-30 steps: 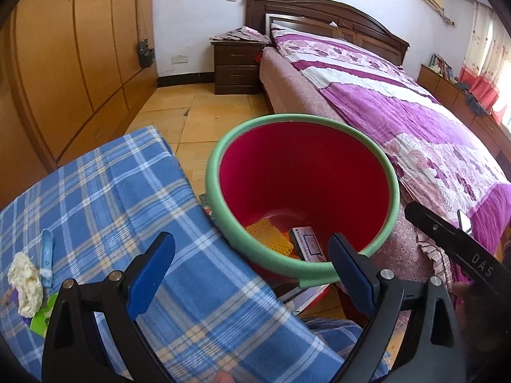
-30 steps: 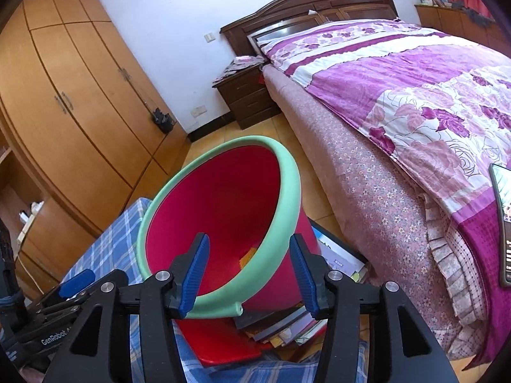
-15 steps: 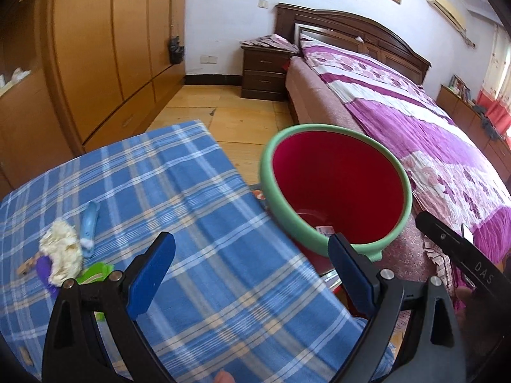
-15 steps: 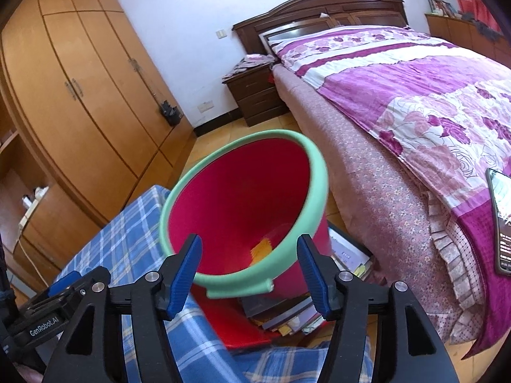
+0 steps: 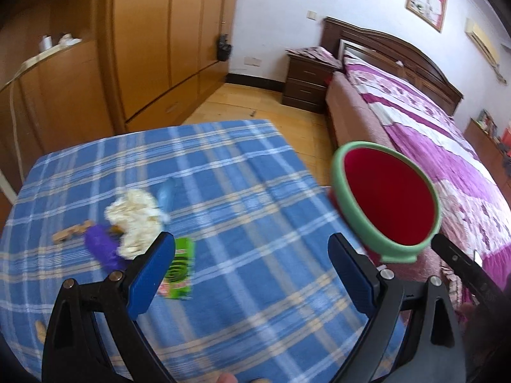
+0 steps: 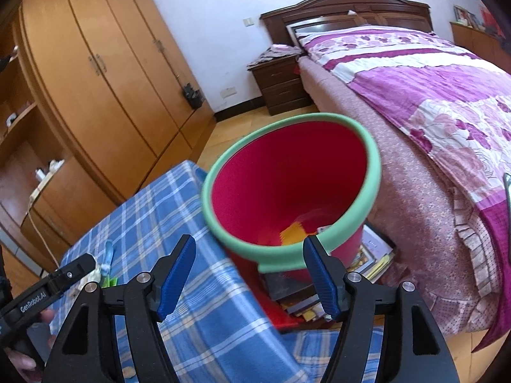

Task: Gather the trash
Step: 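Move both tools back over the table toward the remaining items, then grasp the purple plastic roll with the left tool while the right tool grasps the green mosquito-coil packet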

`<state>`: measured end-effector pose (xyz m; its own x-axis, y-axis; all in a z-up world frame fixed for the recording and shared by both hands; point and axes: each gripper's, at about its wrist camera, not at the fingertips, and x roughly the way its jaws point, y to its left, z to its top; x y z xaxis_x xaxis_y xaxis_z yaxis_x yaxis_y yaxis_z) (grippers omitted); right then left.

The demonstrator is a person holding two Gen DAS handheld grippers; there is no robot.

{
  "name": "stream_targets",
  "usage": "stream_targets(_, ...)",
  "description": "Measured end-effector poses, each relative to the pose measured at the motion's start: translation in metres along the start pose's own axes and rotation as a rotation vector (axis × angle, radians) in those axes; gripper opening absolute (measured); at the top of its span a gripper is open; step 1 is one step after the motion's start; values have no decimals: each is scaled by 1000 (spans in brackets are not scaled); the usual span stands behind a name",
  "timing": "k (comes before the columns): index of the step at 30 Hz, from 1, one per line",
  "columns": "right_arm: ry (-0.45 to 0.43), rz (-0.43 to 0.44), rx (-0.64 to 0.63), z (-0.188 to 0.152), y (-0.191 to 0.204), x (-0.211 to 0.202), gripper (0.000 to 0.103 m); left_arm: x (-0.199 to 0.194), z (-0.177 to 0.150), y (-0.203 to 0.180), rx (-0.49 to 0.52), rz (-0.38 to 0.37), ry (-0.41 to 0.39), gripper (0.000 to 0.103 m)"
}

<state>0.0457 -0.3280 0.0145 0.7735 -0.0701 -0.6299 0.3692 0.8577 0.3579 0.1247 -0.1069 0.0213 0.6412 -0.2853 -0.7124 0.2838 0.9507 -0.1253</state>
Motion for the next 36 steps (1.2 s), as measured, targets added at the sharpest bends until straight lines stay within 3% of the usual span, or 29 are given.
stream_targets(16,45,46,-80,-14,39,16,72,-3,-12,109,-97,183,-14,95)
stream_targets(22,73,60,-99,-18,49,25,73,17,-20,134,-102,189,39,95)
stream_targets(31,114,44,-128,-25,63,37,73,46,-25,143,-40,213,85,95)
stream_targets(36,132,40,-141,-27,68,44,73,55,-26,152,-83,201,106,95)
